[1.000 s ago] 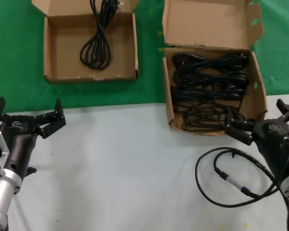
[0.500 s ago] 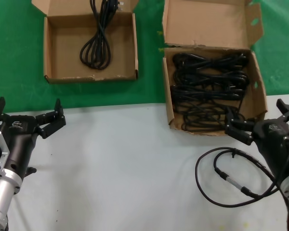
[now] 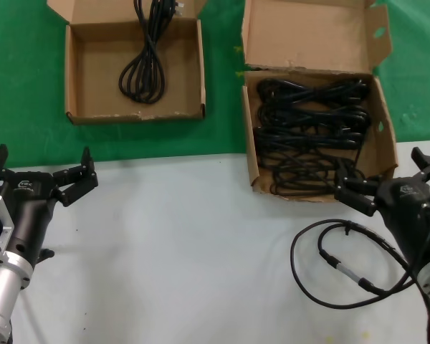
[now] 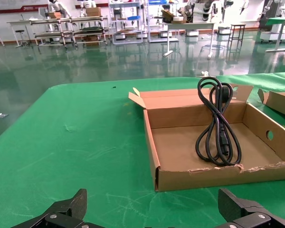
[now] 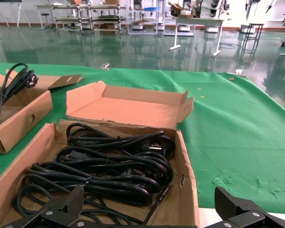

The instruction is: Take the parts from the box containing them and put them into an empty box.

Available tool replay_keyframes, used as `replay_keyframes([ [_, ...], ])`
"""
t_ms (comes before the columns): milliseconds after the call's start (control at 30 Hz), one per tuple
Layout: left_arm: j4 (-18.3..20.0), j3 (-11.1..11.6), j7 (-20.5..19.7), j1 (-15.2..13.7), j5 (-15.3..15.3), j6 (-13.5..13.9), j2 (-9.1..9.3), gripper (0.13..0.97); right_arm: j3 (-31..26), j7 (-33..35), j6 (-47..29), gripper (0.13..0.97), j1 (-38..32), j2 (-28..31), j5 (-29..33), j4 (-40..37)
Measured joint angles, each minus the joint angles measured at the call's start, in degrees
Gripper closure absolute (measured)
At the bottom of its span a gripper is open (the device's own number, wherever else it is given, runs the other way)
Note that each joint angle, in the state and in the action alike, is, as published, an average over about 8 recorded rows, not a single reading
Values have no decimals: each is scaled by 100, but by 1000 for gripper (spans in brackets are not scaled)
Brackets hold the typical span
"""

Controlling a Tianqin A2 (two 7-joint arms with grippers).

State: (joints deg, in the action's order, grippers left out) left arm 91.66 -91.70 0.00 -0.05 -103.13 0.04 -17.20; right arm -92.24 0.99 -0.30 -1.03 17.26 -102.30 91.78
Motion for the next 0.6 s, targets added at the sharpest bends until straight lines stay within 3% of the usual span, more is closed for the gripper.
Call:
replay_keyframes([
  [600,0,0,0,0,0,0,0,132,0,0,0,129,0,0,0,0],
])
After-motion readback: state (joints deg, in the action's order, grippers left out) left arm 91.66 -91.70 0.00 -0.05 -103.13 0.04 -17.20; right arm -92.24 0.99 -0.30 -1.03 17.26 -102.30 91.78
